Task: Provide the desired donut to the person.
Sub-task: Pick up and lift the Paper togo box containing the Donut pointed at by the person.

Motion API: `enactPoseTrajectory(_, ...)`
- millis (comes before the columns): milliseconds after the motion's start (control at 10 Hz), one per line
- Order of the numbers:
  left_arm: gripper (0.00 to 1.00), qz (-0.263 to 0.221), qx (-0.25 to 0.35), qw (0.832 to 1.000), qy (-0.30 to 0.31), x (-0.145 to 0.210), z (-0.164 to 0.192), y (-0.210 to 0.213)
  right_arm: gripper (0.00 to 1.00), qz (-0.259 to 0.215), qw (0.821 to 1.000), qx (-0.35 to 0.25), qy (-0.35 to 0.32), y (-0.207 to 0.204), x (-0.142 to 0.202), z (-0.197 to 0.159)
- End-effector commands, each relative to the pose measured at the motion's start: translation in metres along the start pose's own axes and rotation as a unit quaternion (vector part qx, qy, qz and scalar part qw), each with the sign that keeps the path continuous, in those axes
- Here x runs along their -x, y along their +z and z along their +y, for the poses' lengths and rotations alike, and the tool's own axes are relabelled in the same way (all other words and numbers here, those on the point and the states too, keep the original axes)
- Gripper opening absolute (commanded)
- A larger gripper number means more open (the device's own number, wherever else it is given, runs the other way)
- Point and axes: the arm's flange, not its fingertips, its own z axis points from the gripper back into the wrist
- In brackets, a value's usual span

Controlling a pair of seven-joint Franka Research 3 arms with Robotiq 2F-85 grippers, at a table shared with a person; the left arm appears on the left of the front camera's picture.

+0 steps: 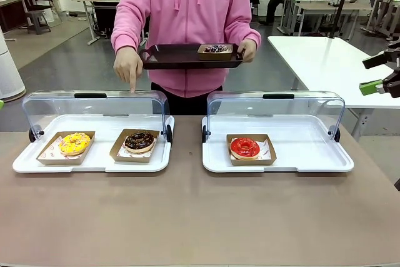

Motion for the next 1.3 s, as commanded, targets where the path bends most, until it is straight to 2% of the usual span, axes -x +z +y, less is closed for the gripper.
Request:
enactPoseTrajectory(0,1.0,0.093,0.021,0.991,-0.092,-0.04,-0.025,-0.04,1.0,-0.002,1.0,0.0,-0.001,0.0,0.001,0.0)
enactPoseTrajectory(100,1.0,0.155,0.019,0.975,-0.159,-0.057,-0.037,-0.067,1.0,-0.002,1.0,0.0,-0.001,0.0,0.001,0.0)
enactPoseTrajectory(200,1.0,0.194,0.036,0.958,-0.21,-0.068,-0.043,-0.1,1.0,-0.002,1.0,0.0,-0.001,0.0,0.001,0.0)
enactPoseTrajectory(300,1.0,0.228,0.062,0.939,-0.248,-0.074,-0.045,-0.147,1.0,-0.002,1.0,0.0,-0.001,0.0,0.001,0.0)
enactPoseTrajectory(400,1.0,0.248,0.088,0.931,-0.254,-0.076,-0.043,-0.189,1.0,-0.002,1.0,0.0,-0.001,0.0,0.001,0.0)
enactPoseTrajectory(700,1.0,0.236,0.081,0.93,-0.269,-0.069,-0.019,-0.276,1.0,-0.002,1.0,0.0,-0.001,0.0,0.001,0.0)
enactPoseTrajectory(1200,1.0,0.224,0.137,0.922,-0.283,-0.062,-0.014,-0.303,1.0,-0.002,1.0,0.0,-0.001,0.0,0.001,0.0)
